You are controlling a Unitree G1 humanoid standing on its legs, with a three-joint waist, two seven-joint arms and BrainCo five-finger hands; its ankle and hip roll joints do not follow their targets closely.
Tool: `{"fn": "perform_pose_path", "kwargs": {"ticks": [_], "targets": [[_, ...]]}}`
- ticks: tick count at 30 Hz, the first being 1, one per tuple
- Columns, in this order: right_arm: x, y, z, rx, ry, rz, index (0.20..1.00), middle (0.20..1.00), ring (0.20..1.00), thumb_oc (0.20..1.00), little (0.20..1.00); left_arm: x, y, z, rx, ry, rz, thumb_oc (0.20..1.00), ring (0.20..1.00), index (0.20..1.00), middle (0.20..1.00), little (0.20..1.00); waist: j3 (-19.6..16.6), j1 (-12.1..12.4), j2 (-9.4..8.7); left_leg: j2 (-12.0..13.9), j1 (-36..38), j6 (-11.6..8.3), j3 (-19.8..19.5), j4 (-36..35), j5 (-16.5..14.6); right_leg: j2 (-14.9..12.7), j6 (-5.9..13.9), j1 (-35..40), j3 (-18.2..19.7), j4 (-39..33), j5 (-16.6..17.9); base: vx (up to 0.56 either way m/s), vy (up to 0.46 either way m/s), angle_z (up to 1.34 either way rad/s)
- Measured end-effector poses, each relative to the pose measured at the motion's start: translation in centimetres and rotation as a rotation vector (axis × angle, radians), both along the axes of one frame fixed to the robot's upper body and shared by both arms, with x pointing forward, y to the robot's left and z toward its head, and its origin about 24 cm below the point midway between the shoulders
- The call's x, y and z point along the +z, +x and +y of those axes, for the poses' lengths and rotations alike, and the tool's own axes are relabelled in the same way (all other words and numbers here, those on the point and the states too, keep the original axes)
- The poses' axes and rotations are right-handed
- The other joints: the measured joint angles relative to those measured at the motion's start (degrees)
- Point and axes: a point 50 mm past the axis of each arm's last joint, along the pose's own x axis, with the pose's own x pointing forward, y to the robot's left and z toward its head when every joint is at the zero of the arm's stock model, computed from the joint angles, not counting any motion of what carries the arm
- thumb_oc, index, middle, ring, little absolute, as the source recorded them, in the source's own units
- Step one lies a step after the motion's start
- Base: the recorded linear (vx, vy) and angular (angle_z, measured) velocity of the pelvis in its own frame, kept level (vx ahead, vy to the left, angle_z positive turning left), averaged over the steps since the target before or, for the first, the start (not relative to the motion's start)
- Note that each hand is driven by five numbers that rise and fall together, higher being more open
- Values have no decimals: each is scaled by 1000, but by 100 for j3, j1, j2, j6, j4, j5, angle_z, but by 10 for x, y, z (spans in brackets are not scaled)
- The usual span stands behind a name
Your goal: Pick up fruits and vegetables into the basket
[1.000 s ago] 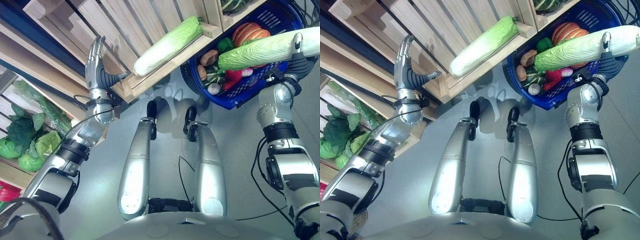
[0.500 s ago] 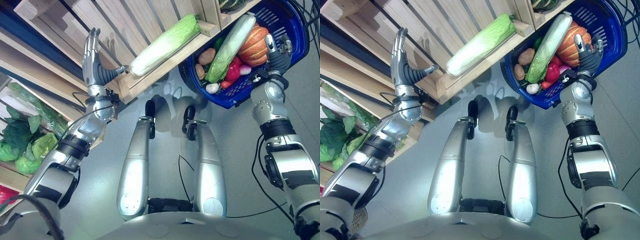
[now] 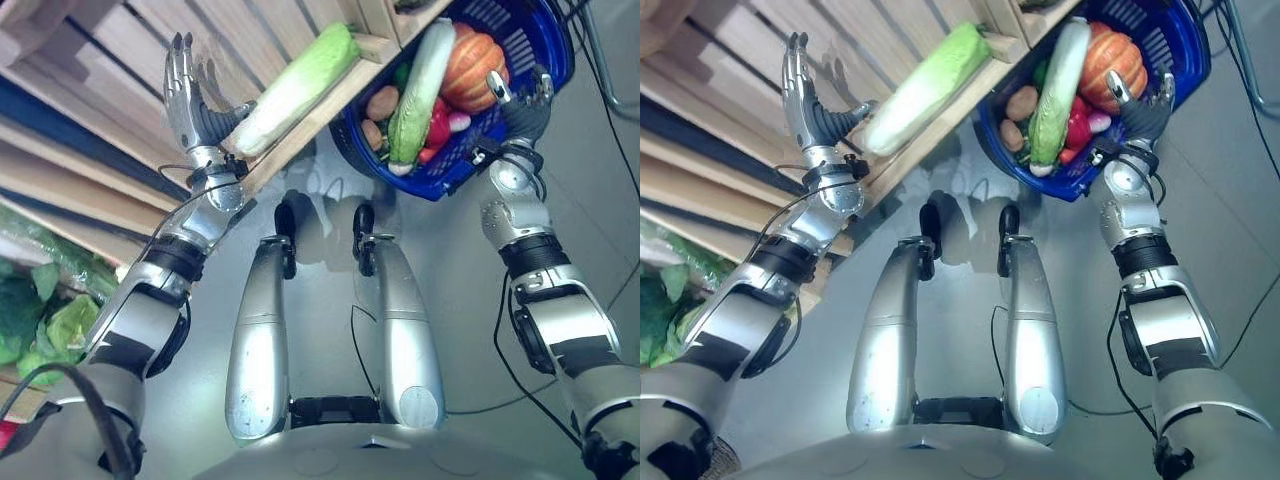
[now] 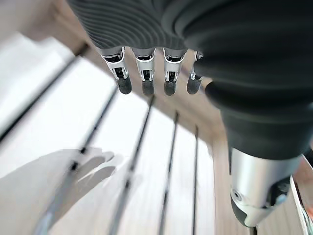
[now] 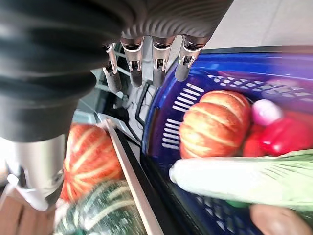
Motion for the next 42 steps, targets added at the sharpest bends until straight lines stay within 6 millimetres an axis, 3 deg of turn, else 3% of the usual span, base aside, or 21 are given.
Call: {"fn": "perform_pose_path", "kwargs": {"ticks": [3, 8, 12, 17, 23, 32, 33, 35, 36, 42], "targets": [[-4, -6, 16, 27, -67, -35, 1000, 1000, 1000, 1000, 1000, 0, 3, 4, 31, -9, 25, 1000, 1000, 1000, 1000, 1000, 12, -124, -22, 72, -54, 30, 170, 16, -67, 68, -8, -116, 153, -19, 31, -28, 53, -24], [-35, -19, 46, 162, -90, 0, 1000, 1000, 1000, 1000, 1000, -20, 7, 11, 93, -54, 154, 1000, 1000, 1000, 1000, 1000, 12, -307, -22, 98, -62, 1, 264, -94, -105, 121, -8, -208, 269, -89, 31, -15, 32, -11], [-56, -30, 56, 228, -85, 38, 1000, 1000, 1000, 1000, 1000, -23, 7, 13, 118, -55, 185, 1000, 1000, 1000, 1000, 1000, 11, -348, -21, 158, -75, -13, 306, -146, -126, 185, 10, -237, 302, -177, 29, -5, 32, -8], [-62, -43, 81, 335, -29, 2, 1000, 1000, 1000, 1000, 1000, -34, 6, 24, 237, -119, 246, 1000, 1000, 1000, 1000, 1000, 11, -496, -23, 159, -154, -22, 421, -365, -89, 203, 31, -421, 427, -306, 75, -10, 40, -10], [-63, -46, 83, 345, -32, -8, 1000, 1000, 1000, 1000, 1000, -39, 6, 29, 296, -156, 291, 1000, 1000, 1000, 1000, 1000, 11, -552, -23, 165, -178, -34, 445, -439, -78, 208, -20, -455, 405, -367, 112, -1, 6, 0], [-62, -46, 84, 374, 22, -11, 1000, 1000, 1000, 1000, 1000, -37, 8, 27, 365, -69, 361, 1000, 1000, 1000, 1000, 1000, 10, -541, -23, 166, -246, -53, 456, -488, -62, 205, -13, -542, 413, -388, 106, 0, 0, 0], [-61, -46, 85, 376, 24, -15, 1000, 1000, 1000, 1000, 1000, -36, 8, 28, 378, -67, 359, 871, 871, 871, 871, 871, 10, -538, -23, 167, -282, -57, 456, -485, -59, 208, -15, -579, 411, -381, 107, 0, 0, 0], [-59, -47, 86, 382, 26, -26, 1000, 1000, 1000, 1000, 1000, -37, 8, 27, 388, -67, 354, 247, 247, 247, 247, 247, 10, -543, -23, 170, -299, -59, 454, -486, -54, 210, -19, -608, 417, -377, 110, 0, 0, 0], [-58, -47, 86, 385, 26, -31, 1000, 1000, 1000, 1000, 1000, -37, 8, 27, 392, -60, 353, 200, 200, 200, 200, 200, 9, -550, -23, 173, -314, -59, 451, -474, -54, 216, -32, -615, 411, -362, 118, 0, 0, 0], [-48, -49, 90, 419, 31, -93, 1000, 1000, 1000, 1000, 1000, -36, 8, 24, 388, 23, 331, 200, 200, 200, 200, 200, 8, -512, -23, 174, -400, -69, 419, -455, -48, 223, -35, -692, 398, -339, 119, 0, 0, 0]]}}
